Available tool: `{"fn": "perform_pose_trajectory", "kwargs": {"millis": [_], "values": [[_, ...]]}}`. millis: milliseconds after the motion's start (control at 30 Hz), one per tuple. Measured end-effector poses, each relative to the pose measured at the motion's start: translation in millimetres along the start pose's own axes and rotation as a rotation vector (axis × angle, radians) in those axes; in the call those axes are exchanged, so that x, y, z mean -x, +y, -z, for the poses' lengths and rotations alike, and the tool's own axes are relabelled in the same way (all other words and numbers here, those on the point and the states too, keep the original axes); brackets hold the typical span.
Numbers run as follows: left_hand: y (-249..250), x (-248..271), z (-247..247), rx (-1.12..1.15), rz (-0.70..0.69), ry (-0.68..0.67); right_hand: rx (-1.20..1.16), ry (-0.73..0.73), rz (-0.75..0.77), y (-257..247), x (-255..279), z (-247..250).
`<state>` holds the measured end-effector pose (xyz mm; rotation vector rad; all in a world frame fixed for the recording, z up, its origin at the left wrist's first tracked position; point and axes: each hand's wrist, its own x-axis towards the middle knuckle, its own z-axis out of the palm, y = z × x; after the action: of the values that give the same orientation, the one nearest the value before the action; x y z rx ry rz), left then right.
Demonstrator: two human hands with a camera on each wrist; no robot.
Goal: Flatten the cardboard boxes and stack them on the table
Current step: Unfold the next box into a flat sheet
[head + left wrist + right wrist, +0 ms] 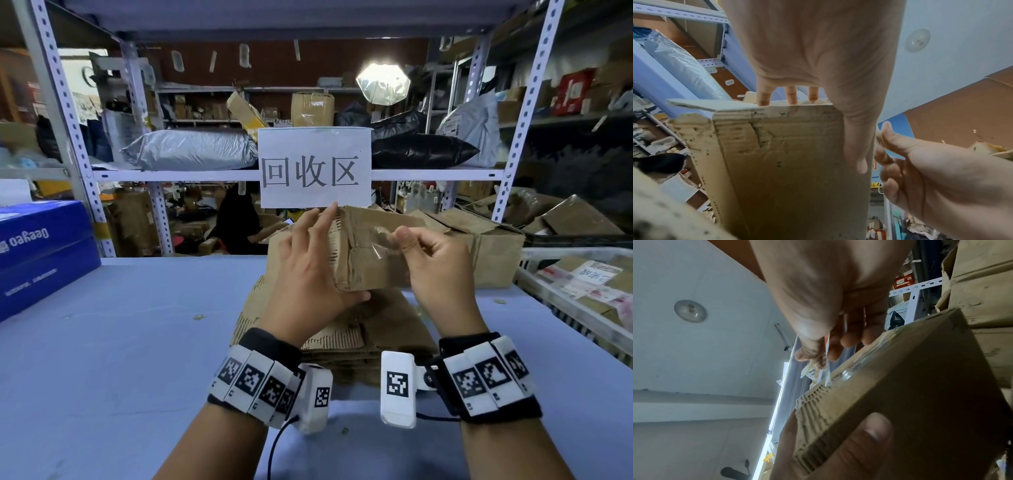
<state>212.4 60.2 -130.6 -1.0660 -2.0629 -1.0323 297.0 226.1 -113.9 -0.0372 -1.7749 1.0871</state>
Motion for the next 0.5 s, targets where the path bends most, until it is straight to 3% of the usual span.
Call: {"fn": "perform_pose_trajectory", "kwargs": {"millis": [133, 233, 500], "values": [[-6.0, -0.2, 1.2, 0.034, 0.045, -0.028, 0.214, -0.033, -0.038, 10.9, 1.8, -1.7], [-10.2, -1.6, 1.5, 0.033, 0.055, -0.024, 0.249, -0.079, -0.085, 12.3, 3.4, -5.5], [-14.1, 1.6, 1.3, 0.064, 0.053, -0.033, 0.204, -0.048, 0.072, 14.0, 3.0, -10.6]]}}
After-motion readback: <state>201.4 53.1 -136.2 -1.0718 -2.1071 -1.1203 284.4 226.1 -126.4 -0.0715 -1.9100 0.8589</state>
